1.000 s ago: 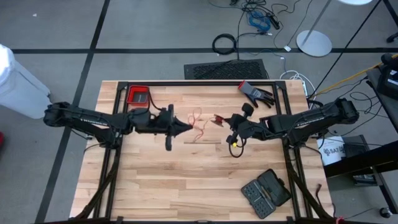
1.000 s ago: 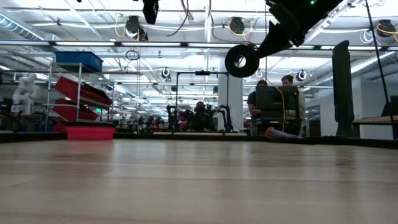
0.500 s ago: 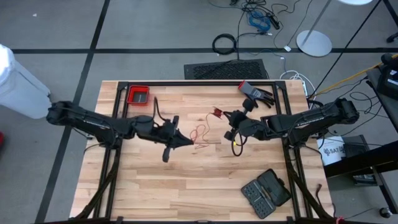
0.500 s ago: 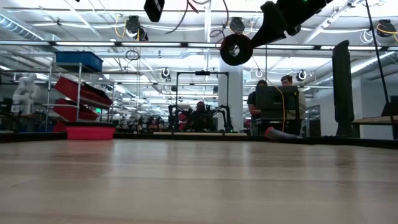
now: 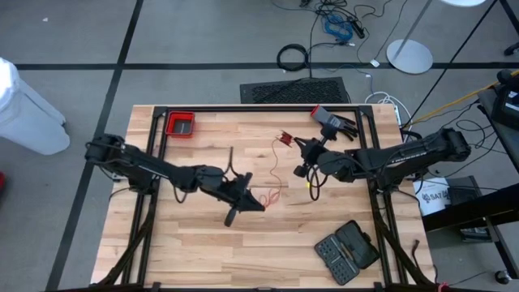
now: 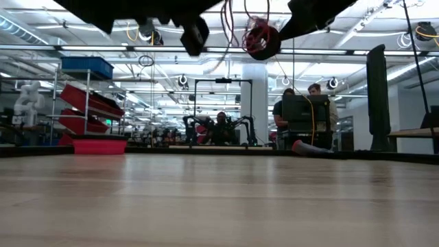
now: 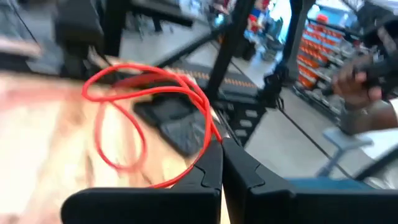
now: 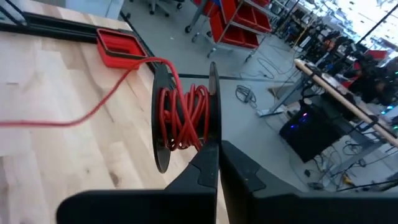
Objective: Coil cords
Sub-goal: Uncoil the red wire from the spool
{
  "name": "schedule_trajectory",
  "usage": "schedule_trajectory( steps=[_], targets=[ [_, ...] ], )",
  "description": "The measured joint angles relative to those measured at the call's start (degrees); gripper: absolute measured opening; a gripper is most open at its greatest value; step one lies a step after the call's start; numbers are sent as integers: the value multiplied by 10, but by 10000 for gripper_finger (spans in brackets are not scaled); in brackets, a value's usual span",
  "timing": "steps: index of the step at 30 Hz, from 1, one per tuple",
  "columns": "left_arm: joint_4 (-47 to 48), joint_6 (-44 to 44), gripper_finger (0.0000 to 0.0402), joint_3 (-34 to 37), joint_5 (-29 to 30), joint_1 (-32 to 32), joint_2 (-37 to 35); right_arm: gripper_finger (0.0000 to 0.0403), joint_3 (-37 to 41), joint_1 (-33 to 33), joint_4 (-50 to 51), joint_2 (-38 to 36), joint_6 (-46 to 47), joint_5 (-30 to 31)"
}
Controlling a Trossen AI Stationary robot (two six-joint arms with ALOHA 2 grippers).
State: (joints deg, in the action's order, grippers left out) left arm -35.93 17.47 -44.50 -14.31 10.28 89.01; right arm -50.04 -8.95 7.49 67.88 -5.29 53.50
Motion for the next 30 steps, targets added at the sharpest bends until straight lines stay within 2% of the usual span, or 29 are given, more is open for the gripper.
schedule_trajectory(
  steps=[12,21,25,30],
  targets=[
    [5,19,4,-45,-70,0,115,0,0,-5,0,-59,-14,6],
    [53,17,4,-48,-70,-24,129,0,0,-35,0,-103,-14,-17],
    [102,18,4,-48,-35,-49,120,0,0,-45,0,-118,-14,-55],
    [174,17,4,-48,29,-73,94,0,0,-61,11,-124,-14,-59]
  ],
)
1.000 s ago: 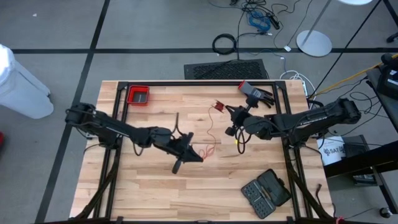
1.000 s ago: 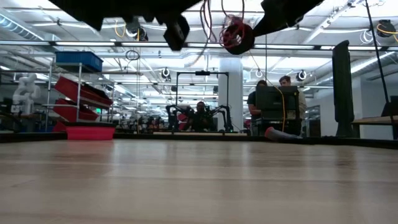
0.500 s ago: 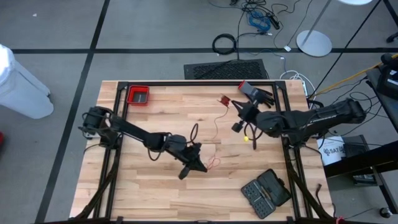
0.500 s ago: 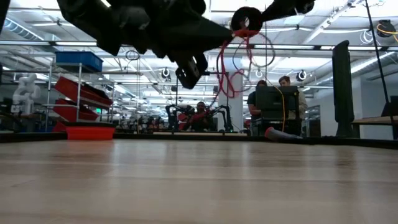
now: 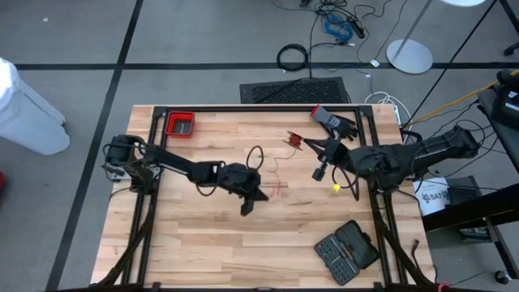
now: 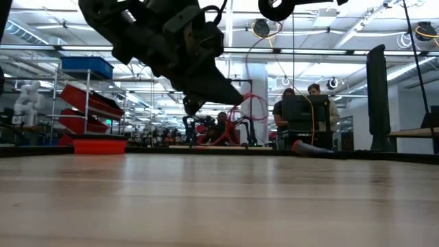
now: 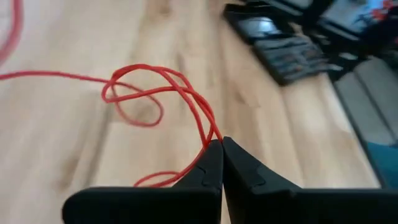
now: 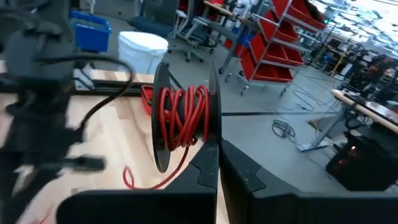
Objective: Coil cords
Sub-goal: Uncoil the red wire from the spool
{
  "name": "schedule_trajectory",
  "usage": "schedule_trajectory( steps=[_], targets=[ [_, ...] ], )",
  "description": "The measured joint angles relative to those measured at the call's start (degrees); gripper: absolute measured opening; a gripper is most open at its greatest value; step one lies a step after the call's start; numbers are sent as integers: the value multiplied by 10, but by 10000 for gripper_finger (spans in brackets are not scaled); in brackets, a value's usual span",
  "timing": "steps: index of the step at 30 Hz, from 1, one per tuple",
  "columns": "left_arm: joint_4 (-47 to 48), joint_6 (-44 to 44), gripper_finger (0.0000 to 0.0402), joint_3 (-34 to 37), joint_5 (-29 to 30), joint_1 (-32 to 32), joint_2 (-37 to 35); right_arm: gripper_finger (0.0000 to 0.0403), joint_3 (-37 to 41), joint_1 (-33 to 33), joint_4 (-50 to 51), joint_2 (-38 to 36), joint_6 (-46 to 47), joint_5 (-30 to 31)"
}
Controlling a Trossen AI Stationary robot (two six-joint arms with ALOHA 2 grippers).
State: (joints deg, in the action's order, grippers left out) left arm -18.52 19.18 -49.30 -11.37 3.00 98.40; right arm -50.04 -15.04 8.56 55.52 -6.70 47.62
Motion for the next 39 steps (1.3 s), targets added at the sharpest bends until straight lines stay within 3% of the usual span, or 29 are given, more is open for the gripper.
schedule_trajectory(
  steps=[8,16,24,27,32,39],
  targets=[
    [112,-20,4,0,49,-18,-53,0,0,-19,20,0,16,0],
    [196,-30,15,0,21,-19,-91,0,0,-24,45,0,53,0],
    [190,-47,116,0,15,-1,-111,0,0,-24,75,0,82,0],
    [192,-49,140,0,53,1,-117,0,0,-24,74,0,82,0],
    [179,-50,148,0,140,0,-132,0,0,-24,74,0,82,0],
    [-1,-84,149,0,148,24,-121,0,0,-24,71,0,82,0]
  ],
)
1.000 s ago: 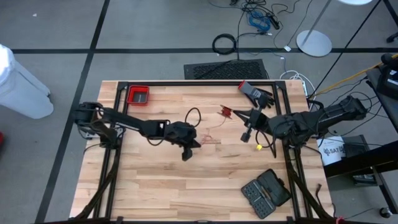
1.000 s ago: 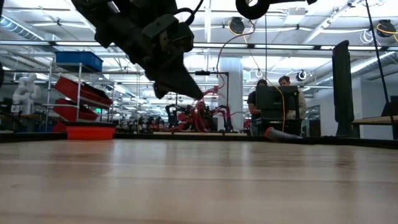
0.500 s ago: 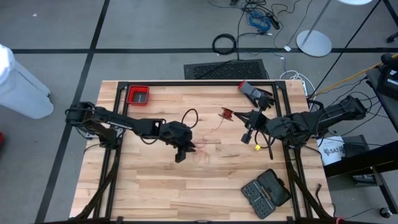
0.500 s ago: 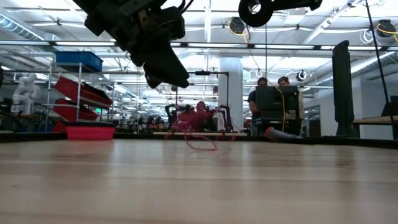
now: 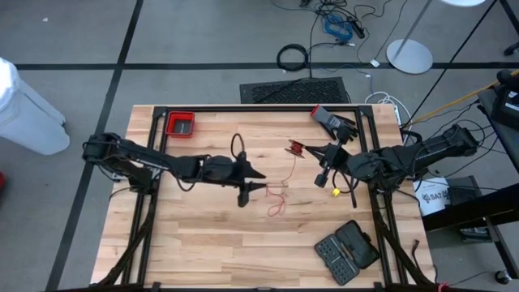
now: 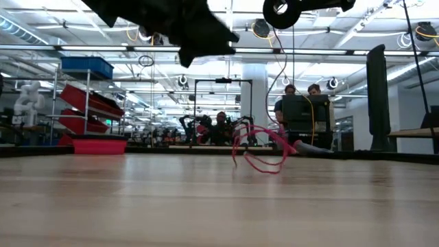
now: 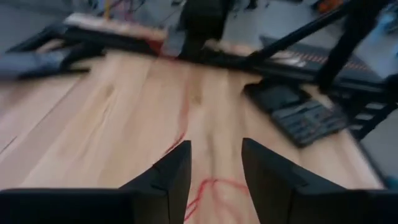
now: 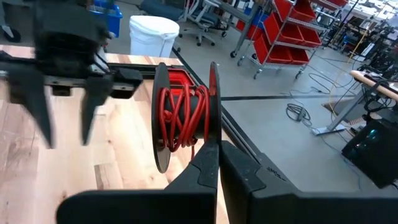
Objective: Coil cords
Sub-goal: Uncoil the red wire from the spool
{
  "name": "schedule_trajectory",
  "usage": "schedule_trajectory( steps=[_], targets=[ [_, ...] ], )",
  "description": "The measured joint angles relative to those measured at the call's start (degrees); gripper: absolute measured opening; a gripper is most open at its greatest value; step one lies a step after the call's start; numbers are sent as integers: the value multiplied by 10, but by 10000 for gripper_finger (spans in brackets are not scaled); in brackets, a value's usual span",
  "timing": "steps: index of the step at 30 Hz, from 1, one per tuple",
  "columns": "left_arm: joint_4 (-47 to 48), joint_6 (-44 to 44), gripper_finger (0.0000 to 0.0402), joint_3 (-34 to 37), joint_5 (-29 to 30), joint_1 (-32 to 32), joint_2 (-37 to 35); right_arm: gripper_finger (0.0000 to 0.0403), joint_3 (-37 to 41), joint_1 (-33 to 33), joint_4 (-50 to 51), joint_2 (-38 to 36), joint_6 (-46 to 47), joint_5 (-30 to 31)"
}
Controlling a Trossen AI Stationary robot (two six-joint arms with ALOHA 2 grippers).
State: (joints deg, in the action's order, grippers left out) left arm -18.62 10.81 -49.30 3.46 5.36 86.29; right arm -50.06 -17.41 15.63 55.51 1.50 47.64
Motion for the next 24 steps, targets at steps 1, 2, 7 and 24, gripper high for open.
schedule_trajectory(
  steps=[1,2,7,24],
  targets=[
    [-18,-9,149,0,0,5,5,0,0,0,0,0,0,0],
    [-38,-14,149,0,4,10,12,0,0,0,-3,0,0,0],
    [-105,-58,149,0,62,27,50,0,0,0,-8,0,3,0],
    [-253,-130,202,0,107,32,168,0,0,0,-8,0,4,-16]
  ],
)
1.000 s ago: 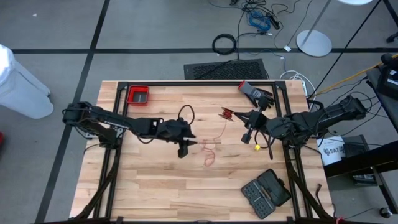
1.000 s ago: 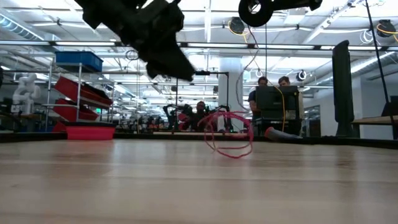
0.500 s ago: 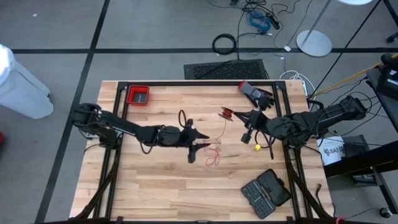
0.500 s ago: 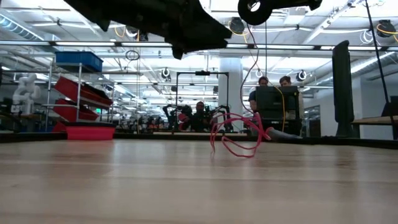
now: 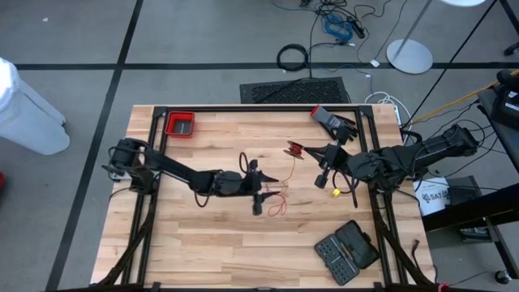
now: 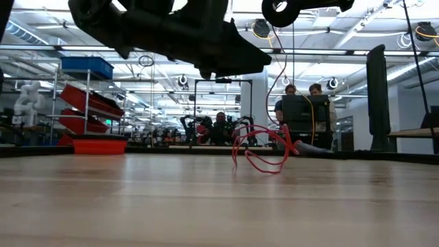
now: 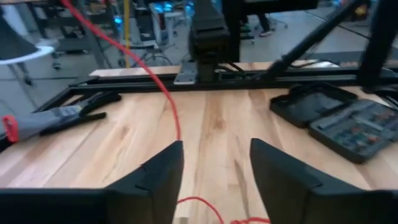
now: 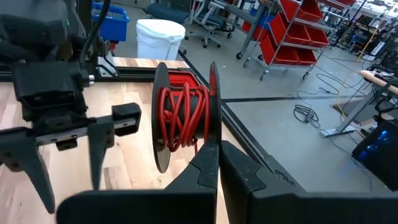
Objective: Coil cords
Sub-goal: Uncoil the red wire from the spool
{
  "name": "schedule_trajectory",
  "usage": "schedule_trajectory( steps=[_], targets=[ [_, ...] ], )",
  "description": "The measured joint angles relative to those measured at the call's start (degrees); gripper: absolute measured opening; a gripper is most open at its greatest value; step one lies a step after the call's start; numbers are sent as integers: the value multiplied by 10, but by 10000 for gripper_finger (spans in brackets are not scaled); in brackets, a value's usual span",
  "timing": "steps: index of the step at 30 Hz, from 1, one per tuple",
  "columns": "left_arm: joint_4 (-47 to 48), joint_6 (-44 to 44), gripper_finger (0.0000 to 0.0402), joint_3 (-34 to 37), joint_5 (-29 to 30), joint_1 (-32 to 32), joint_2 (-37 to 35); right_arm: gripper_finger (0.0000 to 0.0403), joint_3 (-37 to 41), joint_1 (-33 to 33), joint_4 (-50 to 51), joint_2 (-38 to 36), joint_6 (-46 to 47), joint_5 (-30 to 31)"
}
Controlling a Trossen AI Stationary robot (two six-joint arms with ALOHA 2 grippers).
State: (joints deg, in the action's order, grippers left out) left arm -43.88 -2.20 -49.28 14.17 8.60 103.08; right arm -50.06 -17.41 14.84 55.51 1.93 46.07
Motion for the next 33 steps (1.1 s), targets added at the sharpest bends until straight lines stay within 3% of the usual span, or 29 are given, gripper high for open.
schedule_trajectory(
  steps=[6,20,25,33],
  targets=[
    [-66,3,249,0,27,5,42,0,0,0,0,0,0,0],
    [-87,2,251,-42,100,11,102,0,0,0,0,0,0,-1],
    [-83,2,228,-44,101,11,102,0,0,0,0,0,0,-1],
    [-74,3,154,-44,101,11,102,0,0,0,0,0,0,-1]
  ],
)
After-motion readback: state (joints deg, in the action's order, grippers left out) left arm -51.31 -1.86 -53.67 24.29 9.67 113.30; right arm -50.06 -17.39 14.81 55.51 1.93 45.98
